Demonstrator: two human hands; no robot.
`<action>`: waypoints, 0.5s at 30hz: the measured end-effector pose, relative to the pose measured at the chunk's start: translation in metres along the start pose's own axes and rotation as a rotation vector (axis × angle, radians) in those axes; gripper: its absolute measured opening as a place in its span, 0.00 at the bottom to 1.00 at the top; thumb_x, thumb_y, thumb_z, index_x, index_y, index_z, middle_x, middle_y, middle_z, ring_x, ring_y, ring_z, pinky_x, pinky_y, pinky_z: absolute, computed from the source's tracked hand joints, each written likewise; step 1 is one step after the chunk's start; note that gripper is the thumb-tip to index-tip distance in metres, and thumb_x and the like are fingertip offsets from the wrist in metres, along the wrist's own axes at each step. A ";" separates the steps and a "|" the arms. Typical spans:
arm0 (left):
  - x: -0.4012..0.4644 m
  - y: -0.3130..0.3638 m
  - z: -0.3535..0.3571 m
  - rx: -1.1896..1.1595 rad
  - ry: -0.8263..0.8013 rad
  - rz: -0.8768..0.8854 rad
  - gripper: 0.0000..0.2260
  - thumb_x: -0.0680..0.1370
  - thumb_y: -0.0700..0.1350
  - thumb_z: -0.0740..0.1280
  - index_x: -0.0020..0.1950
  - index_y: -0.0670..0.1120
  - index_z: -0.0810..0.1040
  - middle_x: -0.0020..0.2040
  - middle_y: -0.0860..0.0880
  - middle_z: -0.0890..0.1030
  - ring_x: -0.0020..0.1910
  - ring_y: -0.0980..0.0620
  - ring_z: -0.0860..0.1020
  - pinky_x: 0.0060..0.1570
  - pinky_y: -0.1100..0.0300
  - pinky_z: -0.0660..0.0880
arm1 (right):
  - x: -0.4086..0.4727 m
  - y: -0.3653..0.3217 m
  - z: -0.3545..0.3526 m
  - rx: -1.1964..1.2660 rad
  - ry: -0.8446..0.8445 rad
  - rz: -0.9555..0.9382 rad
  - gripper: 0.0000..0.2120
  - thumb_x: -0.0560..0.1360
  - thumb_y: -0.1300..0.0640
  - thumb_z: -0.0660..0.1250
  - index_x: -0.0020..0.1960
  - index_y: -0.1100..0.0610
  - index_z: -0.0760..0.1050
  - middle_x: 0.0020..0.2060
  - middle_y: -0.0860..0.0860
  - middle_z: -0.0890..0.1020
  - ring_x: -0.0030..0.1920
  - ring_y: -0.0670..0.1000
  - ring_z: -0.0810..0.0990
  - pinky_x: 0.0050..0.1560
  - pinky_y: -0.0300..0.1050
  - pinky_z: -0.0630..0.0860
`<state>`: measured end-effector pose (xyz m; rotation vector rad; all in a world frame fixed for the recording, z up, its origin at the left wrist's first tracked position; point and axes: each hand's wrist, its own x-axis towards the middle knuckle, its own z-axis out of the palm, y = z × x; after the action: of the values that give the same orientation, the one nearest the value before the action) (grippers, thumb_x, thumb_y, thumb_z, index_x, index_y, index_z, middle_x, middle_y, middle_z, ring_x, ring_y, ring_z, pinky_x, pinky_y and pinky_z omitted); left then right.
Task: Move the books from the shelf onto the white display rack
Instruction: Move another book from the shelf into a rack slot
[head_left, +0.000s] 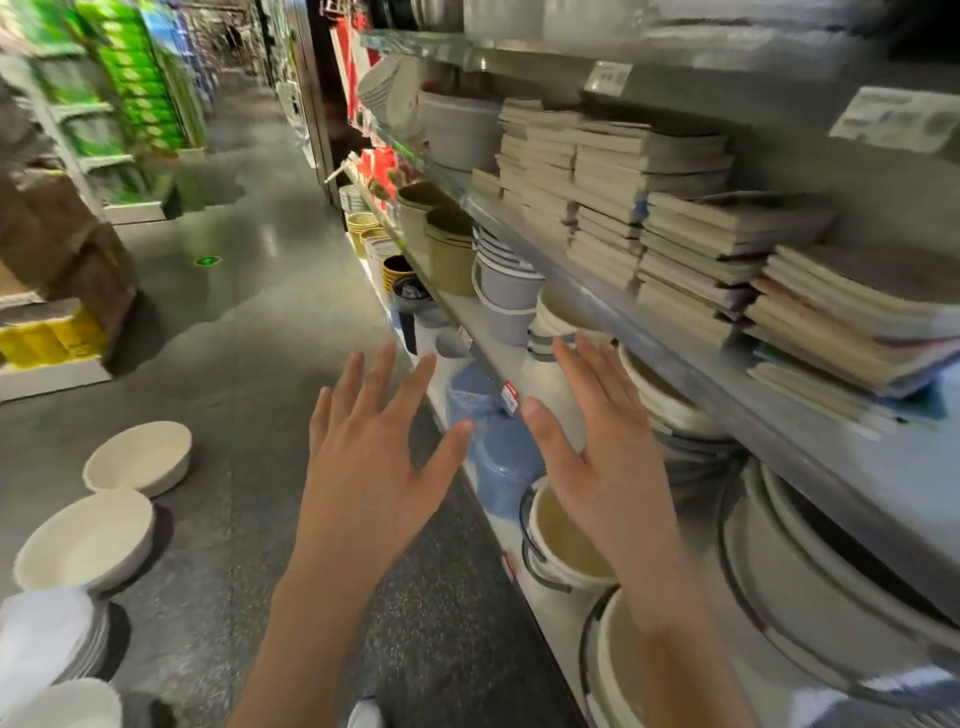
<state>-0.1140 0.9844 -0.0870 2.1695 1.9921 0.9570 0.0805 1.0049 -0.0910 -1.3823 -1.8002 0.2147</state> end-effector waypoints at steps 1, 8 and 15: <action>0.016 -0.010 0.006 -0.008 -0.008 0.002 0.36 0.75 0.71 0.46 0.79 0.57 0.61 0.81 0.49 0.56 0.81 0.47 0.49 0.77 0.44 0.49 | 0.013 0.001 0.011 0.008 -0.005 0.012 0.34 0.76 0.32 0.52 0.77 0.48 0.63 0.78 0.47 0.62 0.78 0.48 0.56 0.78 0.49 0.55; 0.151 -0.096 0.026 0.013 -0.064 0.035 0.36 0.73 0.73 0.42 0.80 0.61 0.51 0.82 0.51 0.47 0.81 0.49 0.41 0.76 0.48 0.40 | 0.130 -0.005 0.101 -0.088 -0.020 0.027 0.36 0.77 0.30 0.48 0.79 0.47 0.58 0.79 0.47 0.57 0.79 0.48 0.52 0.78 0.50 0.53; 0.279 -0.172 0.041 0.043 -0.085 0.074 0.37 0.74 0.73 0.41 0.80 0.61 0.52 0.82 0.50 0.46 0.81 0.47 0.41 0.77 0.44 0.42 | 0.247 -0.010 0.184 -0.129 0.013 0.076 0.36 0.76 0.30 0.47 0.79 0.46 0.57 0.80 0.48 0.54 0.80 0.50 0.50 0.79 0.53 0.50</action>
<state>-0.2530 1.2844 -0.0808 2.2807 1.9245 0.8228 -0.0654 1.2766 -0.0776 -1.5407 -1.7791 0.1308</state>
